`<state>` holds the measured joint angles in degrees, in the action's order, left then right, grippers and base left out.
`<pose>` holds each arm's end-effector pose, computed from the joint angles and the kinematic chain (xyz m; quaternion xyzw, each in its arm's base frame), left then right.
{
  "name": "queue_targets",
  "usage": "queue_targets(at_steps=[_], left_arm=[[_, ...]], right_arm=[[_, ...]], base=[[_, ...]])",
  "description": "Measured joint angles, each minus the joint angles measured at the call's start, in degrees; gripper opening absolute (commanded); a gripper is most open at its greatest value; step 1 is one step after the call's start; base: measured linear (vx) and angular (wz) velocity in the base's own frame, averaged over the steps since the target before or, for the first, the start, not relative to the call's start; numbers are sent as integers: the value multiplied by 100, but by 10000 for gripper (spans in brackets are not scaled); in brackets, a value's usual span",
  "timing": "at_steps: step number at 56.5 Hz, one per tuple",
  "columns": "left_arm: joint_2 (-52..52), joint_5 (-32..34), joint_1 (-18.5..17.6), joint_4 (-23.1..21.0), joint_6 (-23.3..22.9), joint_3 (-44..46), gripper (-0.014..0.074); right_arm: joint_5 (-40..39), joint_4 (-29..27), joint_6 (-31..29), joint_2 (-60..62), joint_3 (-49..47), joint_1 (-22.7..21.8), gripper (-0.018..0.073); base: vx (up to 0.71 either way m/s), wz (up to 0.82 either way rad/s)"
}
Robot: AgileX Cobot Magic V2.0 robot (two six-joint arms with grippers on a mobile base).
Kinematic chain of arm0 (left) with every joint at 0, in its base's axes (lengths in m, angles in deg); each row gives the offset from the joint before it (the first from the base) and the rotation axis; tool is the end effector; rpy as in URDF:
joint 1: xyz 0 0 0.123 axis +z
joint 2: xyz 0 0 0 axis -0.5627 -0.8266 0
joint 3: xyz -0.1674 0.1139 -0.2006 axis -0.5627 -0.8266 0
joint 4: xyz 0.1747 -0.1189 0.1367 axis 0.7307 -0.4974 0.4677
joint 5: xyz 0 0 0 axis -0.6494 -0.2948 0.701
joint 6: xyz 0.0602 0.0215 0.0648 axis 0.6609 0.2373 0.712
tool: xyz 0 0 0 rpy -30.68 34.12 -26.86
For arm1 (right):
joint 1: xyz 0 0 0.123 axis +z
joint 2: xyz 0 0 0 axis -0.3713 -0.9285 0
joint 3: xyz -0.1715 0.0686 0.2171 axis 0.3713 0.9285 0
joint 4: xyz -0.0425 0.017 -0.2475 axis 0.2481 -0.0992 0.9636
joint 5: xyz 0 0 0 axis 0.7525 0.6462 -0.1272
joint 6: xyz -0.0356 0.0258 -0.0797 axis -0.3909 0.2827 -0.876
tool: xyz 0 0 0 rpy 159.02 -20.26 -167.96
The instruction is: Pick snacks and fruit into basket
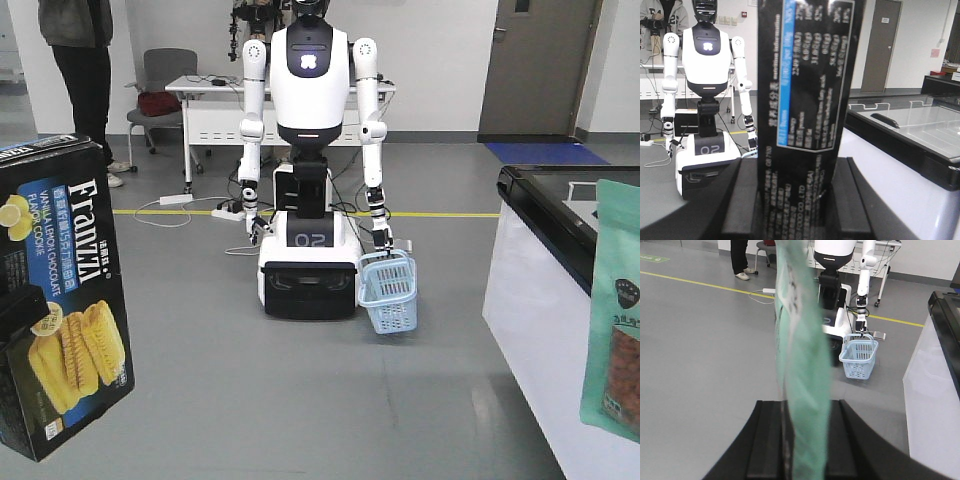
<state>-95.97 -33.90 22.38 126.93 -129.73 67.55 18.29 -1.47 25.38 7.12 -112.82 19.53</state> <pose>0.1545 -0.0508 0.3690 0.1075 0.6823 -0.1790 0.7006 0.1129 0.0200 0.3773 -0.1232 0.7782 0.0514 0.6136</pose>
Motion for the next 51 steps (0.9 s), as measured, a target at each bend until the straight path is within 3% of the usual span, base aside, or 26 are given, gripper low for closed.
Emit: queue_targets(at_steps=[51], left_arm=[[0,0,0,0,0,0,2]], right_arm=[[0,0,2,0,0,0,-9]], base=[[41,-6]])
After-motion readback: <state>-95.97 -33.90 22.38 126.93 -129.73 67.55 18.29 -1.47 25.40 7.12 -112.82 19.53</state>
